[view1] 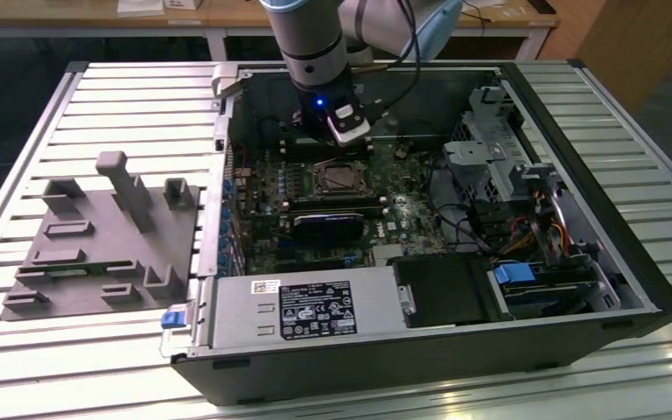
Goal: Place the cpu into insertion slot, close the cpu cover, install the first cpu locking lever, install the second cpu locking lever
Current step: 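Install the first cpu locking lever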
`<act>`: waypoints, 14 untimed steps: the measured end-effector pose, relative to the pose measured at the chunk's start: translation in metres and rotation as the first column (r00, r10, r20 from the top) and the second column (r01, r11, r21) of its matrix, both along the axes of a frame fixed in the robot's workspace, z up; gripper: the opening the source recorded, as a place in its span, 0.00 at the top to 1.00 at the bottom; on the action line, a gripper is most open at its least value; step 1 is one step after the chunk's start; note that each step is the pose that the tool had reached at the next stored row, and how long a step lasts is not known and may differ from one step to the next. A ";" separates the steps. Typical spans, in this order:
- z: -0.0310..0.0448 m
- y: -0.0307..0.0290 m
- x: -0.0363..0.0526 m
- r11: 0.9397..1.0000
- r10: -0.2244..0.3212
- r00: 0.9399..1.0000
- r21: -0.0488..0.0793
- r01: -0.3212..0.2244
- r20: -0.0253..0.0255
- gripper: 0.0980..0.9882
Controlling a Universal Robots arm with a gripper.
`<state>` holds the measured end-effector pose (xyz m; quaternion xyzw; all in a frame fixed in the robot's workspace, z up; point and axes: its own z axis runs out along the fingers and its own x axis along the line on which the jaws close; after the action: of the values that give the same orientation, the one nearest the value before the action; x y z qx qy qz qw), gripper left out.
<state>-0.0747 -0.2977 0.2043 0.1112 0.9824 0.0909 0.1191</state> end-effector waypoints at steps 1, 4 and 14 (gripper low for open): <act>-0.0001 0.0002 0.0000 1.000 0.000 1.000 0.000 0.000 0.000 1.00; -0.0008 0.0002 0.0000 1.000 0.000 1.000 0.000 0.000 0.002 1.00; -0.0060 0.0002 0.0000 1.000 -0.006 1.000 -0.006 0.006 0.005 1.00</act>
<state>-0.0747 -0.2975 0.1983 0.1135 0.9821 0.0878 0.1219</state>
